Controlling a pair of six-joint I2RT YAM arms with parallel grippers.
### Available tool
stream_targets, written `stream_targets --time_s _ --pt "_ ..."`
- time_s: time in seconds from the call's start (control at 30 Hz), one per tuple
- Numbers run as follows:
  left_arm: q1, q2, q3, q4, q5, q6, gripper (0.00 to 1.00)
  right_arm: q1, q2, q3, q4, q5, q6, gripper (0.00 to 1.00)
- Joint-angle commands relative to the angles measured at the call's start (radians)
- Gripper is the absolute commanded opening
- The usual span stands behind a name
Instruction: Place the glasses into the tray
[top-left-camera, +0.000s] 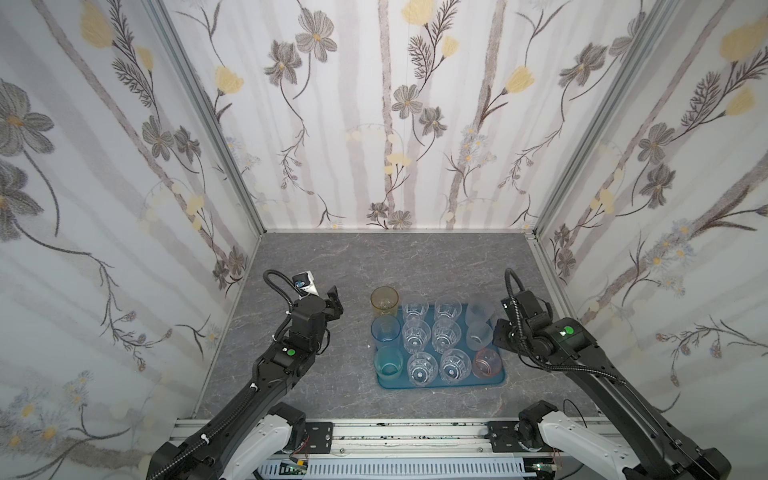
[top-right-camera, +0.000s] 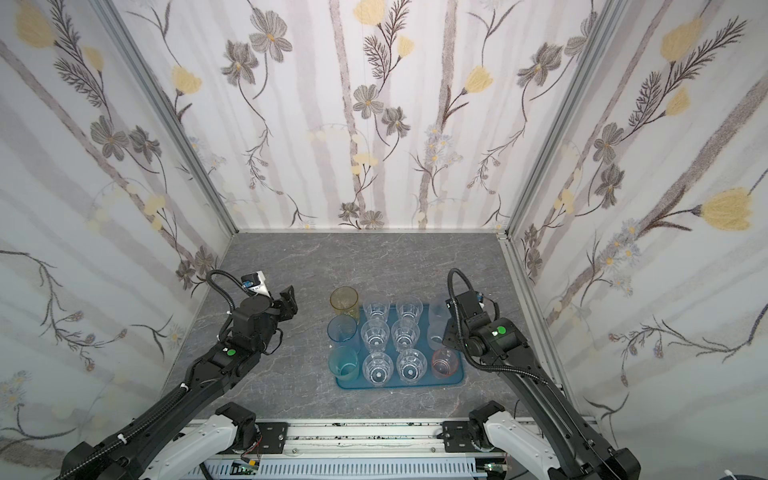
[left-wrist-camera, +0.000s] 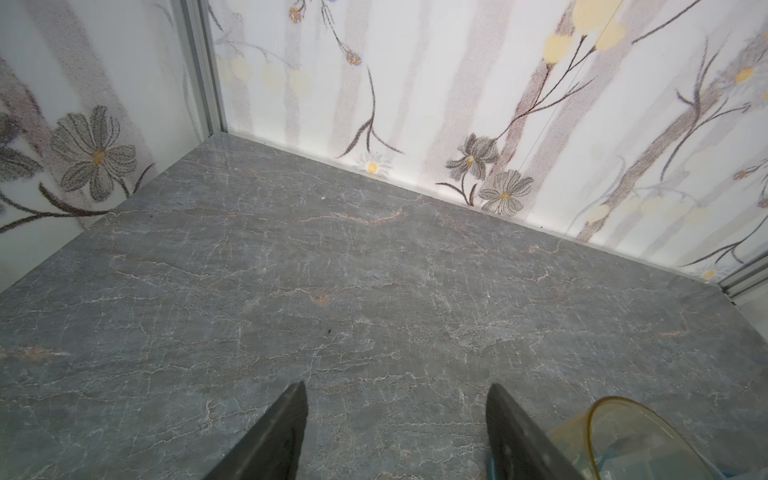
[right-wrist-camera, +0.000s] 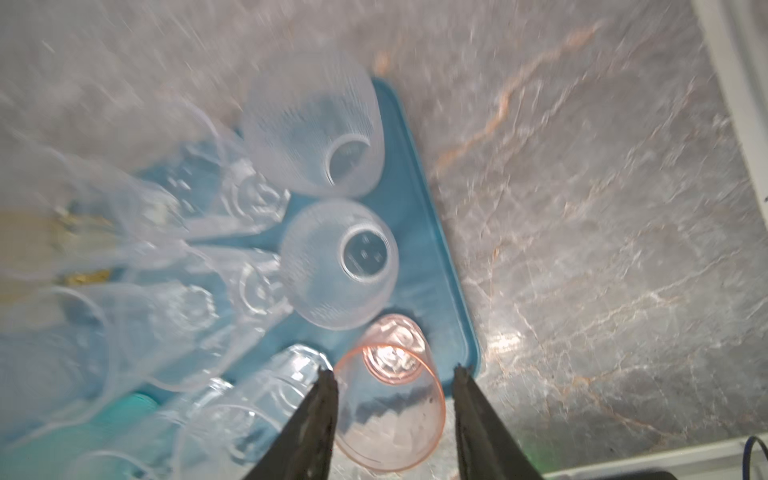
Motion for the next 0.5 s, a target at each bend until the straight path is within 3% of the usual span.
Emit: stream_targets --time_s 0.0,0.1,0.27,0.4,0.47 --pt "0.002 -0.031 0.01 0.009 -0.019 -0.028 0.76 -0.077 -0.001 0.064 0.091 0.092 -0.05 0.54" --pt "0.002 -0.039 0.008 -0.007 -0.021 -0.034 0.79 -0.197 -0.03 0.013 0.36 0.087 -0.111 0.65" --pt "0.002 -0.075 -0.05 -0.016 -0.065 -0.036 0.81 -0.306 -0.076 -0.391 1.11 0.095 -0.245 0.78" --pt "0.0 -0.003 -0.043 -0.003 -0.294 0.116 0.81 -0.331 -0.042 -0.534 1.358 0.223 -0.291 0.81" --pt "0.0 0.048 -0.039 0.033 -0.348 0.187 0.83 -0.347 -0.003 -0.574 1.414 0.275 -0.307 0.81"
